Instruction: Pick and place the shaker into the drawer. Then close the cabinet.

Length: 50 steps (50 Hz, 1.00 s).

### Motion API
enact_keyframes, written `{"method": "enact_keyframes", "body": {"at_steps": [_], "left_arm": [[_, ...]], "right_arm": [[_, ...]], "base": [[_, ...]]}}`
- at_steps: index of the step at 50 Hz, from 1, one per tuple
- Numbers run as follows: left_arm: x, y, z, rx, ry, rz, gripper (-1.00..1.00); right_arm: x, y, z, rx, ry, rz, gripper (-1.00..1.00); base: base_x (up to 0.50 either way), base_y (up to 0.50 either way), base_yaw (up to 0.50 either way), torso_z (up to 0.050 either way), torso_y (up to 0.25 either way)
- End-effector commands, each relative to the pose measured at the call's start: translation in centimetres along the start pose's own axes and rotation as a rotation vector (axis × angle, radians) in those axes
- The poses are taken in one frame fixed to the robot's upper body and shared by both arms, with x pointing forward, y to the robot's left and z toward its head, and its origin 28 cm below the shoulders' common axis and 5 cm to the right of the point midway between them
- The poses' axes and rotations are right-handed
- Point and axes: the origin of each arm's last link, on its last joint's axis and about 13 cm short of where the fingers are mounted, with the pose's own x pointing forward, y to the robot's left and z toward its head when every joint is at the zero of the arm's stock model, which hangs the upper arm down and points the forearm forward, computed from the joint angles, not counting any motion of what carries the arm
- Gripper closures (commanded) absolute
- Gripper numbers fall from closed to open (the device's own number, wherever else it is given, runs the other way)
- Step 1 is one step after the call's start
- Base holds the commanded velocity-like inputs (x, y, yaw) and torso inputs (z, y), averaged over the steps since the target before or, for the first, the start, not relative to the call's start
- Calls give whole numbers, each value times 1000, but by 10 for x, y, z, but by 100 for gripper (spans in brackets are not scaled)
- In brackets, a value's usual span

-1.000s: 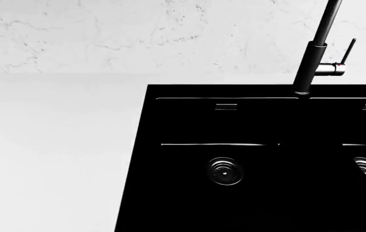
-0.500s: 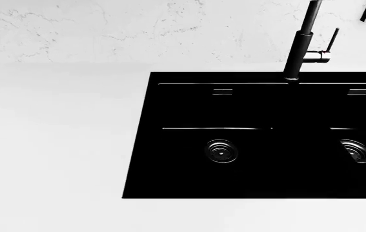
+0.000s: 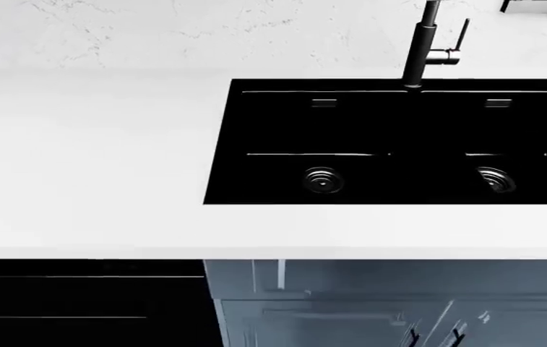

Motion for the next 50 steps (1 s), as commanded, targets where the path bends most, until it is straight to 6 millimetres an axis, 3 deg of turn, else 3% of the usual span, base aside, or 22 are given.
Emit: {"method": "enact_keyframes", "body": {"at_steps": [1, 7, 9, 10, 12, 18, 21, 26, 38, 50], "left_arm": [[1, 1, -8, -23, 12, -3, 100], [2, 3, -20, -29, 32, 1, 100], [1, 3, -32, -38, 41, -3, 100], [-9, 13, -71, -99, 180, 57, 100], [-28, 13, -100, -125, 246, 81, 100], [-110, -25, -115, -71, 108, 23, 100], [-138, -34, -133, -79, 145, 38, 100], [-165, -45, -141, -90, 175, 31, 100], [-216, -70, -171, -125, 278, 1, 100], [-245, -81, -182, -182, 322, 1, 100]], "right_arm": [[-2, 2, -10, -8, 25, 17, 100], [-5, 3, -19, -9, 40, 16, 100], [-16, 3, -32, -14, 48, 28, 100], [-26, 2, -42, -13, 58, 33, 100], [-45, 2, -61, -2, 80, 37, 100], [-116, -1, -120, 34, 178, 26, 100], [-146, -1, -134, 41, 203, 27, 100], [-177, -1, -139, 50, 222, 35, 100], [-227, 2, -148, 83, 269, 68, 100], [-255, 6, -159, 115, 351, 81, 100]], "base": [[-500, 0, 0, 0, 0], [-500, 0, 0, 0, 0], [0, 0, 0, 0, 0], [0, 0, 0, 0, 0], [0, 0, 0, 0, 0], [0, 0, 0, 0, 0], [0, 0, 0, 0, 0], [0, 0, 0, 0, 0], [0, 0, 0, 0, 0], [0, 292, 0, 0, 0]]}}
